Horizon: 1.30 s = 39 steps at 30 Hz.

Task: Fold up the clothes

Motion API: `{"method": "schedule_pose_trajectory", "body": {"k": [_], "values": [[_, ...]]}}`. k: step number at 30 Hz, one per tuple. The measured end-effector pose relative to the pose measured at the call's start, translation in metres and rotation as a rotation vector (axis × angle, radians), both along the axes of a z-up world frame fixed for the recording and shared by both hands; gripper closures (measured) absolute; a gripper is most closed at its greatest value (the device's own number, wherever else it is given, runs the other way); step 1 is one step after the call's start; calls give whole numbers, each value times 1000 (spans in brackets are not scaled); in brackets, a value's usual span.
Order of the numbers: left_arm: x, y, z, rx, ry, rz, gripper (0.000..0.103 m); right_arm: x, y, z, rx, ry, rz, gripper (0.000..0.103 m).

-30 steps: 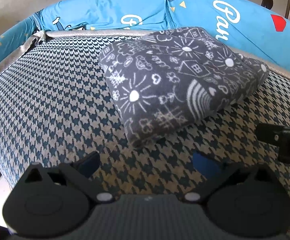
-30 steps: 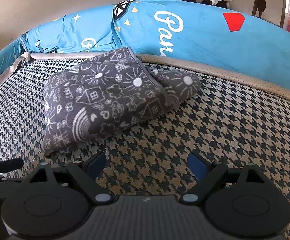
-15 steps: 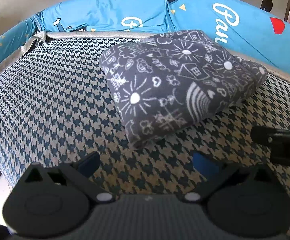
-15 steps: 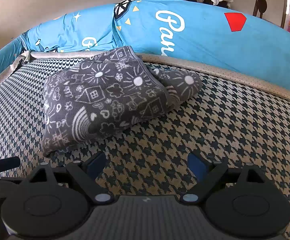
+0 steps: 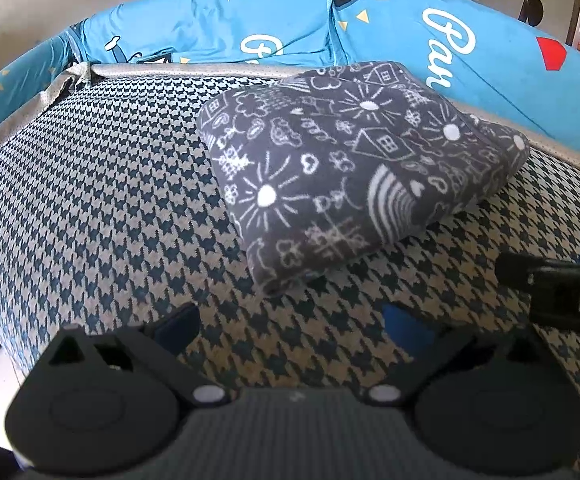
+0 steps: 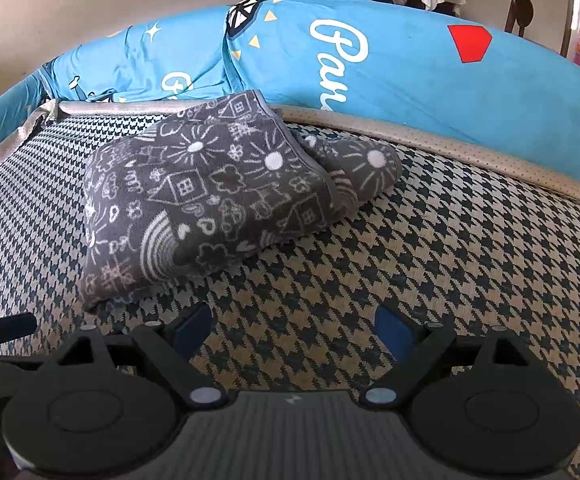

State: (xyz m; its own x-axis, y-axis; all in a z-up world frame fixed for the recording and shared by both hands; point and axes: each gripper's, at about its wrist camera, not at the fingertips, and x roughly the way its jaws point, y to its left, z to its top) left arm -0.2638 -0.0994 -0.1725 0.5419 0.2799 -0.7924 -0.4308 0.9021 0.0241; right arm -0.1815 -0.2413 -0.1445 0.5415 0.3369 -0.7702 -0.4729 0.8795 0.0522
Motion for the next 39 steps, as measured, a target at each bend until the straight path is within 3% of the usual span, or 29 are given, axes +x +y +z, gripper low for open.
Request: {"method": "schedule_pose_trajectory", "body": {"k": [39], "values": [[-4,-2,9,-2,6,2,0,3,1,-8,-26,12,-7,13]]}}
